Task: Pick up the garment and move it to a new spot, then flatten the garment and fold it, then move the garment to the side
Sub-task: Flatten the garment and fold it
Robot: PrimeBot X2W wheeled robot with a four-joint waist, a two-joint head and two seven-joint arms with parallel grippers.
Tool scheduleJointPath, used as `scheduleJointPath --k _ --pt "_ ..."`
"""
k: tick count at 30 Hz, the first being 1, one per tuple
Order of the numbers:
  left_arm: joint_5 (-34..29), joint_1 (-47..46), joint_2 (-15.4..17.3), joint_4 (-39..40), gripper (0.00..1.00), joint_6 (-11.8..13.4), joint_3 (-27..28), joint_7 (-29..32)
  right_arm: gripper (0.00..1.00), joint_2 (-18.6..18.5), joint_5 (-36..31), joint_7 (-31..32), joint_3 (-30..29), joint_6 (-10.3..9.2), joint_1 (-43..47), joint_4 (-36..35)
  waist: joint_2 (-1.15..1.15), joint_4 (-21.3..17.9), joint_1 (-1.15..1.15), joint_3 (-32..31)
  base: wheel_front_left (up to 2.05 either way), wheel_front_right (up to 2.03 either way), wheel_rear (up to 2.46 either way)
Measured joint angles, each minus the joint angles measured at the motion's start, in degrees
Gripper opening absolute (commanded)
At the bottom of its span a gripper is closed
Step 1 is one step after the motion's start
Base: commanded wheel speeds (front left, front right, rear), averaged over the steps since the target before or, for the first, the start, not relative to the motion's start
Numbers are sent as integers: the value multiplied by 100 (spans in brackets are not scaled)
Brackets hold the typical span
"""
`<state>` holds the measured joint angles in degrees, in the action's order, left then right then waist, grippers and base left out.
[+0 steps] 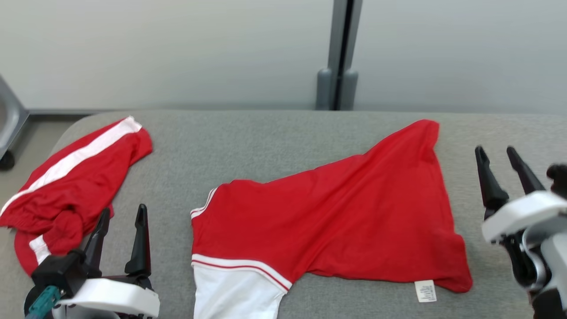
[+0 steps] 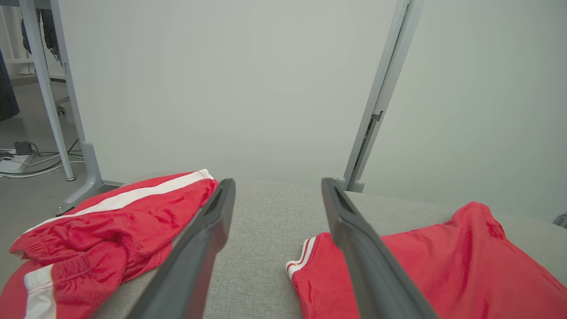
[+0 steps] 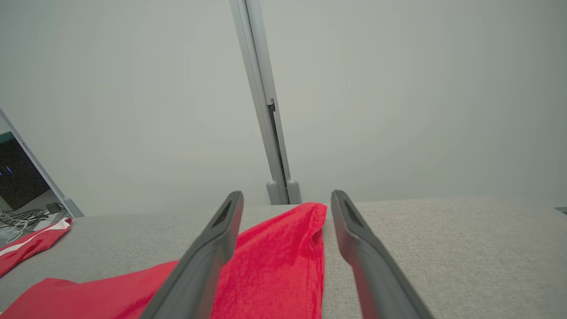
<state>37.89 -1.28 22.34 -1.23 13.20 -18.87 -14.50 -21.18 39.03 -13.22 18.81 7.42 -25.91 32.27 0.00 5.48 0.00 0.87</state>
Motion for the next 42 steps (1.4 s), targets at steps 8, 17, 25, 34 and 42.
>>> scheduleJointPath --k 8,17,25,34,42 --pt "-419 366 78 265 100 146 148 -41 100 419 -827 -175 -860 1 1465 -1571 0 -263 0 -267 0 0 0" --pt "-816 560 -162 355 100 59 356 -59 100 906 -1423 -177 -1312 0 2452 -2419 0 -254 0 -281 0 0 0" --pt "-1076 575 -292 216 100 -105 352 -59 100 1003 -1742 -104 -1304 1 2512 -2423 0 -312 0 -313 0 0 0" --pt "-1137 556 -338 164 100 -180 363 -60 100 1062 -1840 -33 -1386 1 2508 -2395 0 -368 0 -321 0 0 0" --pt "-1109 553 -330 141 100 -189 354 0 100 1100 -1822 10 -1434 1 2507 -2396 0 -351 0 -329 0 0 0"
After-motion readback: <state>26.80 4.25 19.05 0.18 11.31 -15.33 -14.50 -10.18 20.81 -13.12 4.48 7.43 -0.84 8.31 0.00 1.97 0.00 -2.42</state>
